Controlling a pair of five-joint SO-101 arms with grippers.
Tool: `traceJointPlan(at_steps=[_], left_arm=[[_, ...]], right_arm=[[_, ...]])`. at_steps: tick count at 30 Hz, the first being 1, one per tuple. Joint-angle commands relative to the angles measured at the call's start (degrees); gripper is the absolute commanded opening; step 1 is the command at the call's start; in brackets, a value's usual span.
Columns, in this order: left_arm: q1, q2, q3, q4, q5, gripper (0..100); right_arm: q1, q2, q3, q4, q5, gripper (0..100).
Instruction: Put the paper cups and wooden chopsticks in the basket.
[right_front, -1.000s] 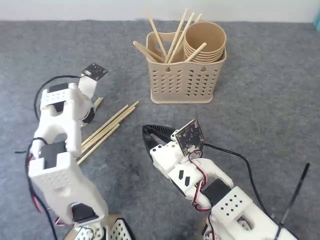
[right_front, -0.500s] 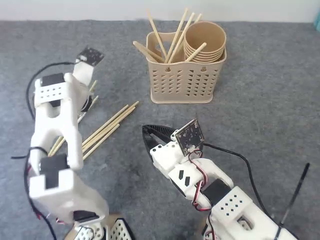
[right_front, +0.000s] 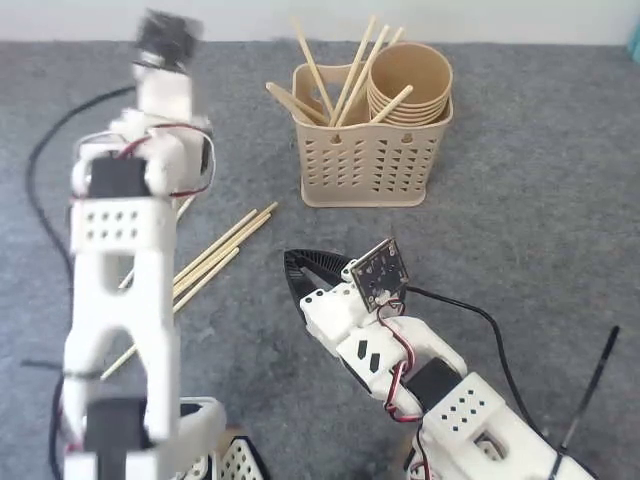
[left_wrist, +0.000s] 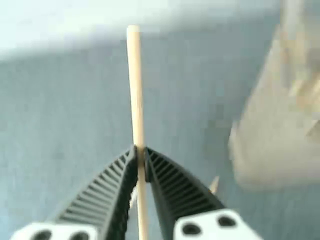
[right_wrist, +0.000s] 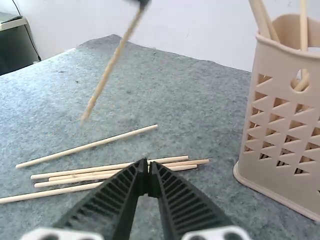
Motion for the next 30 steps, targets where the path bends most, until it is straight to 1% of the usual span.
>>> traceJointPlan(at_steps=[1, 5, 7, 10, 12, 18, 20, 24, 30], left_arm=[[3.25, -9.93, -2.59, -9.05, 5.45, 1], [7.65, -14.77, -2.59, -18.55, 7.65, 1], [8.79, -16.0, -2.59, -24.18, 8.35, 1], [9.49, -16.53, -2.59, -33.58, 8.26, 1], [11.6, -16.44, -2.59, -38.15, 8.09, 1], [18.73, -13.36, -3.12, -39.56, 7.82, 1], [20.4, -11.34, -3.56, -41.41, 7.82, 1], [21.54, -4.13, -4.79, -46.42, 7.82, 1], [21.98, 9.05, -7.78, -47.12, 7.82, 1]], right_arm=[[-0.4, 0.75, -3.43, -1.27, 1.05, 1.3], [-0.4, 0.75, -3.43, -1.27, 1.05, 1.3], [-0.4, 0.75, -3.43, -1.27, 1.05, 1.3], [-0.4, 0.75, -3.43, -1.27, 1.05, 1.3], [-0.4, 0.75, -3.43, -1.27, 1.05, 1.3], [-0.31, 0.75, -3.43, -1.27, 1.05, 1.3], [-0.13, 0.75, -3.43, -1.27, 1.05, 1.3], [-0.13, 0.75, -3.43, -1.36, 1.14, 1.3], [1.89, 0.75, -4.31, -1.36, 2.73, 1.3]])
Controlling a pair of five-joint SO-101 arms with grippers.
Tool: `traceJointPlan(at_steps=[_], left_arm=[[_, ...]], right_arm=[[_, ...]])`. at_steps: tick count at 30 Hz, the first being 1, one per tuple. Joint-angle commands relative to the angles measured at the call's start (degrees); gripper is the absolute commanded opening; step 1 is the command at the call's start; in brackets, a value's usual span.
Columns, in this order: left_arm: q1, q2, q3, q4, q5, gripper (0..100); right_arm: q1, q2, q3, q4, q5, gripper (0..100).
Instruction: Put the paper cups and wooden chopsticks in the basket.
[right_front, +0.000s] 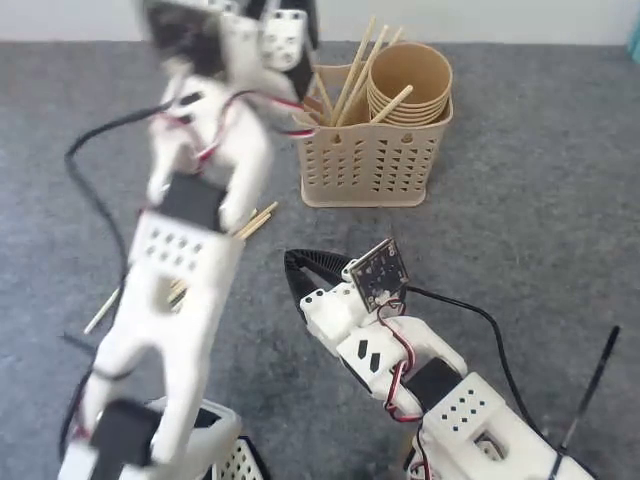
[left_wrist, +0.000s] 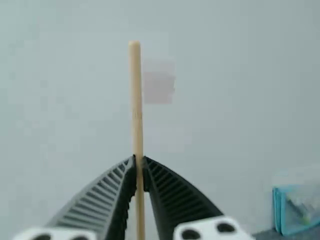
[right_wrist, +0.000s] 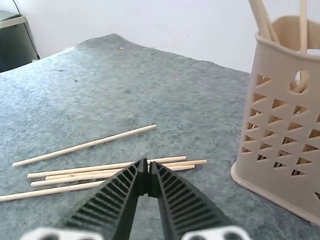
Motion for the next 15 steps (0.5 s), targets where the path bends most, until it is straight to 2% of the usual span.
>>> traceJointPlan(at_steps=[1, 5, 8, 12, 15], left_arm=[[0.26, 5.63, -3.3, -3.08, 0.44, 1], [-1.85, 10.81, -3.21, -8.09, 0.44, 2], [-2.99, 11.78, -3.12, -6.86, 0.97, 8], [-3.96, 8.62, -3.12, 1.05, 1.05, 18], [-4.13, 2.99, -3.12, 9.58, 0.53, 19]], right_arm=[[1.8, 0.75, -4.31, -1.36, 1.58, 1.3], [1.71, 0.75, -4.31, -1.36, 1.58, 1.3], [1.71, 0.75, -4.31, -1.36, 1.58, 1.3], [1.71, 0.75, -4.31, -1.36, 1.67, 1.3], [1.71, 0.75, -4.31, -1.36, 1.67, 1.3]])
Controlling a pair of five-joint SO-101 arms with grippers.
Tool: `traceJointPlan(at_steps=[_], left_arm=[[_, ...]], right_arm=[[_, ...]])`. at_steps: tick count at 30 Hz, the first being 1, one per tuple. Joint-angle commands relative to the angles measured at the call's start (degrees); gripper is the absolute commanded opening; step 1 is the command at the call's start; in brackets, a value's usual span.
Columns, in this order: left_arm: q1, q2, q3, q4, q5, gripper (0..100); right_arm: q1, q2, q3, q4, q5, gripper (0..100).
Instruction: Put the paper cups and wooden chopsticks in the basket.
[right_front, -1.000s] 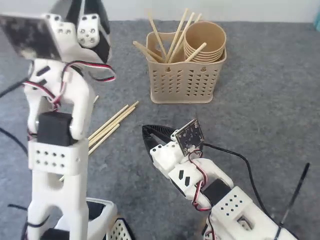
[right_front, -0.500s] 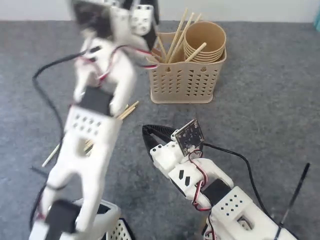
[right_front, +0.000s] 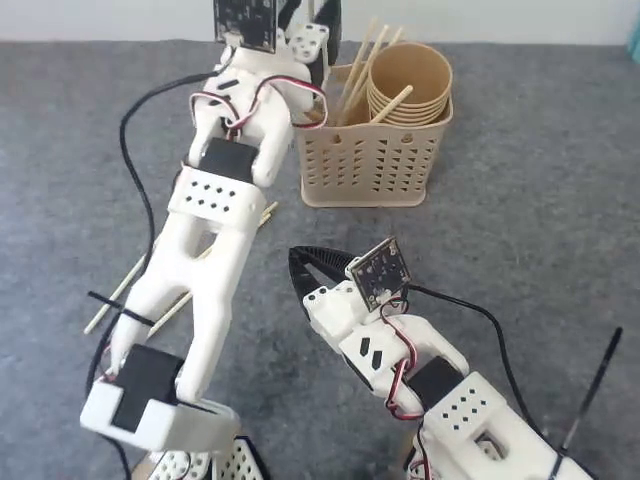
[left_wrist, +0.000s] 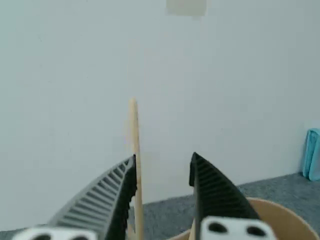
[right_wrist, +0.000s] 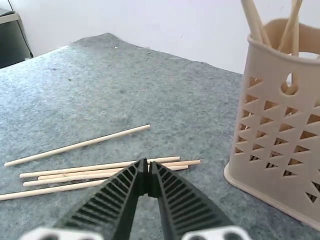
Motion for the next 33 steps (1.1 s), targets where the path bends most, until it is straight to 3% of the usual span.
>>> traceJointPlan(at_steps=[1, 5, 9, 14, 18, 22, 24, 29, 33], left_arm=[[-0.62, -9.85, -2.86, 10.2, 0.18, 19], [-3.96, -20.92, -2.86, 26.37, 0.18, 19], [-11.69, -31.12, -2.59, 42.73, 0.44, 19], [-24.18, -42.2, 5.49, 53.45, 0.53, 19], [-35.96, -52.13, 20.53, 52.84, 0.53, 19], [-45.98, -62.42, 39.96, 44.31, 0.7, 19], [-50.11, -66.11, 47.96, 40.09, 0.7, 19], [-55.91, -64.53, 57.19, 33.76, 5.98, 19], [-56.09, -54.24, 55.16, 31.47, 8.97, 19]], right_arm=[[0.75, 0.75, -4.31, -1.27, 0.62, 1.3], [0.57, 1.27, -4.4, -0.84, 0.62, 1.3], [-1.19, 7.96, -7.56, 0.75, 0.88, 1.3], [-1.45, 23.96, -17.93, 6.99, 0.88, 1.3], [-3.3, 35.74, -25.05, 10.07, 0.97, 2.2], [-6.64, 44.97, -30.95, 12.7, -0.53, 11.0], [-7.43, 48.66, -33.85, 12.18, -6.95, 12.5], [-7.08, 58.77, -45.71, 12.79, -31.21, 12.5], [-7.08, 68.18, -53.54, 12.79, -38.33, 12.6]])
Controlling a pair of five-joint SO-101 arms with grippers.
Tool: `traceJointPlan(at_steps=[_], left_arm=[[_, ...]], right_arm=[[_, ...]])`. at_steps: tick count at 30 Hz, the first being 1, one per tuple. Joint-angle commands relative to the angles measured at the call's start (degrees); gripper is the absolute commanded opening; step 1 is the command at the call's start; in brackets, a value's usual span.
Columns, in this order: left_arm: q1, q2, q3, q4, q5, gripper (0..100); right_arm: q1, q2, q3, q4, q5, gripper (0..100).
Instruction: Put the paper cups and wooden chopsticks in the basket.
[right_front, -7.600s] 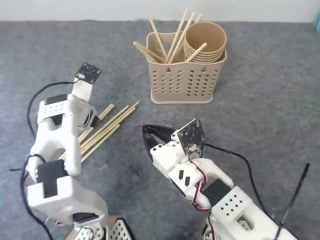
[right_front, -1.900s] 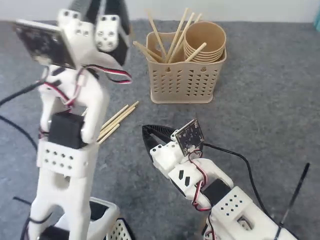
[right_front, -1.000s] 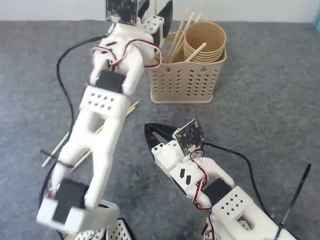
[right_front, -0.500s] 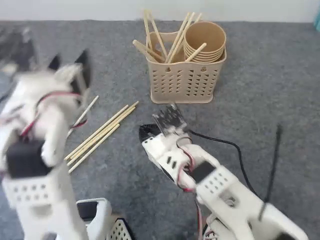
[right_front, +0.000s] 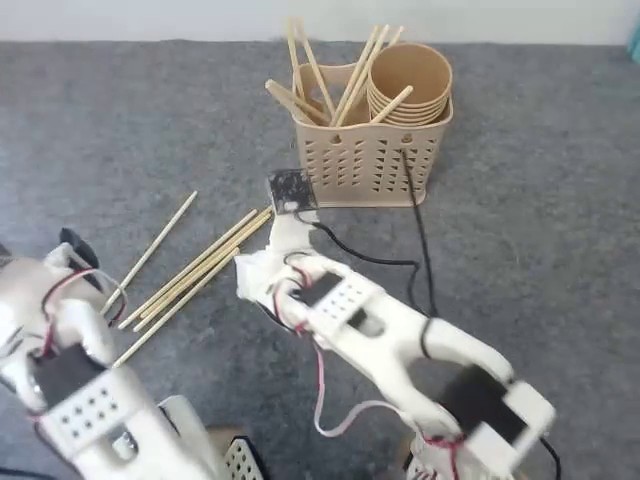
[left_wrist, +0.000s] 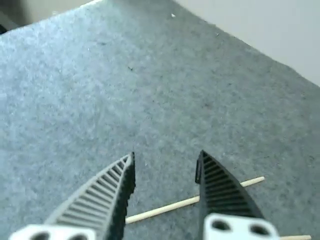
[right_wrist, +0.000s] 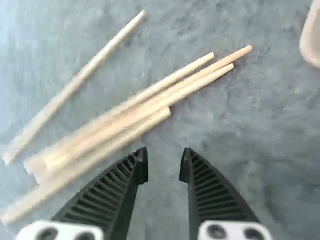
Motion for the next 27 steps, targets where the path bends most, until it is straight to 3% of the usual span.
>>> traceJointPlan(at_steps=[1, 7, 15, 23, 27], left_arm=[[-0.62, 9.93, -2.51, -4.04, 2.73, 19], [-0.35, 32.18, -6.81, -14.95, 3.78, 19], [0.09, 53.8, -19.3, -15.38, 3.78, 19], [0.09, 58.2, -22.2, -14.07, 3.78, 19], [0.09, 58.2, -22.11, -14.07, 3.78, 19]], right_arm=[[-0.31, 5.58, -9.05, 0.31, -6.42, 12.6], [-1.19, 13.67, -18.46, 0.31, -11.16, 12.6], [-1.36, 21.58, -28.04, 7.34, -12.92, 12.6], [-1.27, 30.73, -41.23, 18.86, -14.15, 12.5], [-1.27, 33.98, -46.42, 23.16, -14.15, 3.7]])
